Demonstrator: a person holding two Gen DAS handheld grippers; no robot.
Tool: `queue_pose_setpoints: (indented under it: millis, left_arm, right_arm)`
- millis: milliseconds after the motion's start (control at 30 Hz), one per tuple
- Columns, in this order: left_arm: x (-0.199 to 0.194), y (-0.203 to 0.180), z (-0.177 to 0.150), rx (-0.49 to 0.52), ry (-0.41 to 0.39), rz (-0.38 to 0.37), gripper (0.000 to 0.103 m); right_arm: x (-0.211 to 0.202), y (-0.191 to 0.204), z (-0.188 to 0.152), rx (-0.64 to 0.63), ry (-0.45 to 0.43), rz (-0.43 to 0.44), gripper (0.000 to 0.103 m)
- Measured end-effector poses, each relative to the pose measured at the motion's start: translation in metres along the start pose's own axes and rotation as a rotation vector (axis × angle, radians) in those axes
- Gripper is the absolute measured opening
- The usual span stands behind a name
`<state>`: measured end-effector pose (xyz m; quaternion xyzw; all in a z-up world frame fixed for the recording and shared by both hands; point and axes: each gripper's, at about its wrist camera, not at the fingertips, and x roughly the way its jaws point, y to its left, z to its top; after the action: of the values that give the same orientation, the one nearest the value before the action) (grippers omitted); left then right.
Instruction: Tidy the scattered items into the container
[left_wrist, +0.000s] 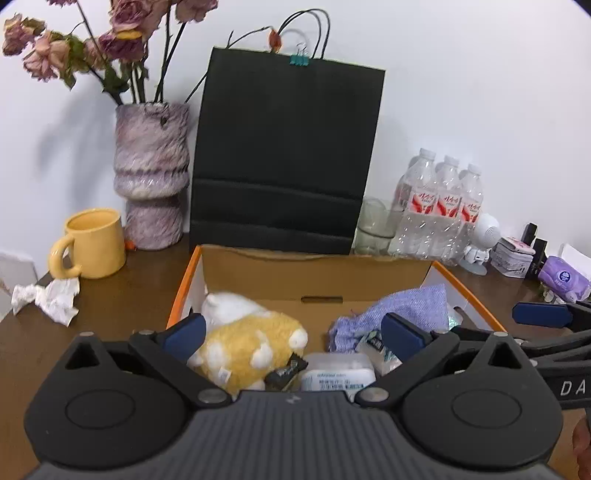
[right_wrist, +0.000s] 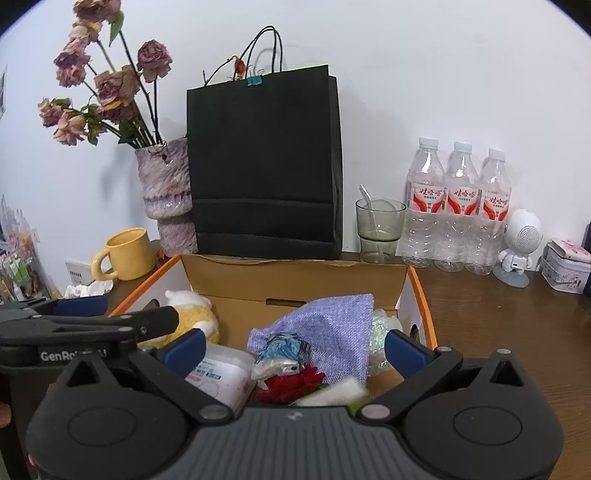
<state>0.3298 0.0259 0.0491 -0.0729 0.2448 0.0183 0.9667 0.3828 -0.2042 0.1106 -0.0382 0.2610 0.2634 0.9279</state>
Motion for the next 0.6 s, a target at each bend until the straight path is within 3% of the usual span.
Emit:
queue_pose_setpoints:
  millis: [233, 600]
  left_arm:
    - [-0.034, -0.003, -0.002, 0.005, -0.001, 0.010, 0.103]
    - [-0.111, -0.012, -0.016, 0.030, -0.028, 0.014, 0.103]
  right_arm:
    - [-0.029, 0.011, -0.006, 0.008, -0.004, -0.002, 0.103]
    - [-0.107, 0.032, -0.022, 0.002, -0.033, -0.010, 0.103]
